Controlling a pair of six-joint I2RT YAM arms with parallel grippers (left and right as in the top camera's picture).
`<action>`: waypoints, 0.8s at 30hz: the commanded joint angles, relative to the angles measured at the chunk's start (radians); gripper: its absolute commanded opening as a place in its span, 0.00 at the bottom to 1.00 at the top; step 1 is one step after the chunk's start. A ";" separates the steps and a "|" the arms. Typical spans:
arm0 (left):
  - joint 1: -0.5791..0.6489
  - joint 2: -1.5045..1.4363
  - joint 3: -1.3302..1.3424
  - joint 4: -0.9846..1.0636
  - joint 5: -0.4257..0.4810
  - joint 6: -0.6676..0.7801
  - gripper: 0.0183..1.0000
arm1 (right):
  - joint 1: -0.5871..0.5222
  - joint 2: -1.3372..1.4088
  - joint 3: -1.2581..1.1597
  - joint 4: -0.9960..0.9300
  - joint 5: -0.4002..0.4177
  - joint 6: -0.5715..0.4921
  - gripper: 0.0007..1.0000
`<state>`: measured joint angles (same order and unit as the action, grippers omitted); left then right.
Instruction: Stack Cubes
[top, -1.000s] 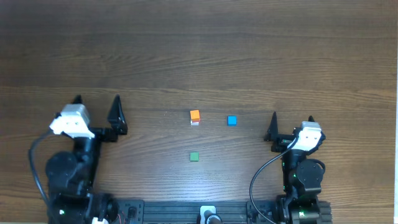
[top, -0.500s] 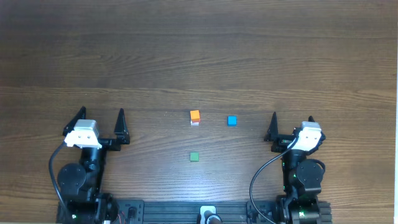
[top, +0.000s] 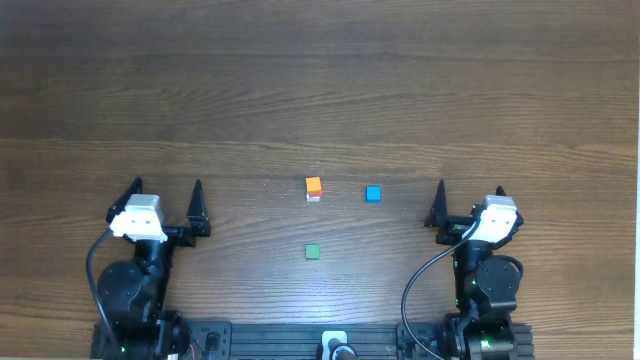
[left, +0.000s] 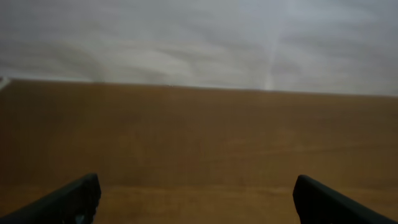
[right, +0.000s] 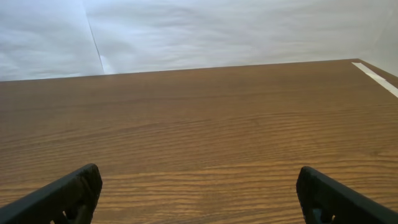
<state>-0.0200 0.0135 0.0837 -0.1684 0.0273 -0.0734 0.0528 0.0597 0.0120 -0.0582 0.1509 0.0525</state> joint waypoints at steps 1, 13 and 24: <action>0.011 -0.011 -0.010 -0.022 0.011 0.013 1.00 | -0.007 -0.006 -0.007 -0.001 -0.008 0.002 0.99; 0.040 -0.011 -0.078 0.101 0.059 0.006 1.00 | -0.007 -0.006 -0.007 -0.002 -0.008 0.002 0.99; 0.052 -0.011 -0.078 0.101 0.058 0.006 1.00 | -0.007 -0.006 -0.007 -0.002 -0.008 0.002 0.99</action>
<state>0.0261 0.0109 0.0139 -0.0727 0.0731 -0.0715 0.0528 0.0597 0.0120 -0.0582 0.1509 0.0525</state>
